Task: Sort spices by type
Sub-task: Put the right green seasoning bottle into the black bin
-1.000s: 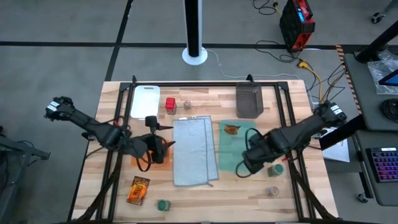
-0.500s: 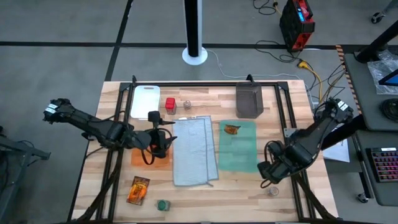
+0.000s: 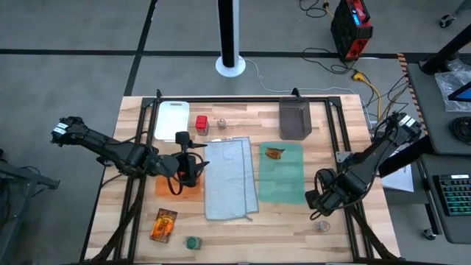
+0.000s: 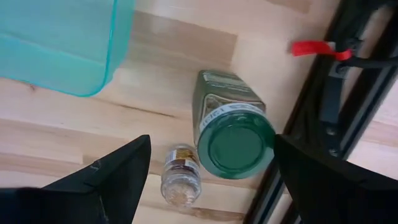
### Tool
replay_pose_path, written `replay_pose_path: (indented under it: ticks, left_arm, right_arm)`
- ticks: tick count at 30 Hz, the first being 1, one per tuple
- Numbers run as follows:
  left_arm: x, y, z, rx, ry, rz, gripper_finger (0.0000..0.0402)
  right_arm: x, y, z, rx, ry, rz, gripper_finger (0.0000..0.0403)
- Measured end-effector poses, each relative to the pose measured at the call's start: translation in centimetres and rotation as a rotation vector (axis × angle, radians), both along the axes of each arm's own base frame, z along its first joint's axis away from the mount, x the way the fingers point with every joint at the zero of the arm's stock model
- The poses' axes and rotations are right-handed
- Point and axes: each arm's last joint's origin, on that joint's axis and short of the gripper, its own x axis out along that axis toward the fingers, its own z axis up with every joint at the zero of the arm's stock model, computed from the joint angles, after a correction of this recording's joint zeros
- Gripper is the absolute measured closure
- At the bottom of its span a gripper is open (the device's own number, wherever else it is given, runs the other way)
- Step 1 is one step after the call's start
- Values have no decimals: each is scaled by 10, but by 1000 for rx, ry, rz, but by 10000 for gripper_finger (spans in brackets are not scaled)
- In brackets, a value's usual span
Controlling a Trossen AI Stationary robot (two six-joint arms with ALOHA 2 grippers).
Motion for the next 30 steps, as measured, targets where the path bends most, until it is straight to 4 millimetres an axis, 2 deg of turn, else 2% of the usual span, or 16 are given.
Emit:
replay_pose_path:
  ticks: [6, 14, 20, 25, 30]
  left_arm:
    - [0, 1, -1, -1, -1, 3, 127]
    - [2, 4, 1, -10, -20, 20, 127]
    - [2, 4, 1, -13, -27, 23, 127]
    - [2, 4, 1, -13, -27, 23, 127]
    - [3, 4, 0, -15, -25, 25, 127]
  right_arm:
    - [-3, -3, -6, -4, 12, -2, 74]
    - [-4, -2, -3, 8, 26, 3, 74]
    - [-7, -5, -15, -12, 43, 20, 79]
    - [-5, -4, -24, 4, 20, 31, 108]
    - [-6, -4, -33, 12, 10, 31, 169]
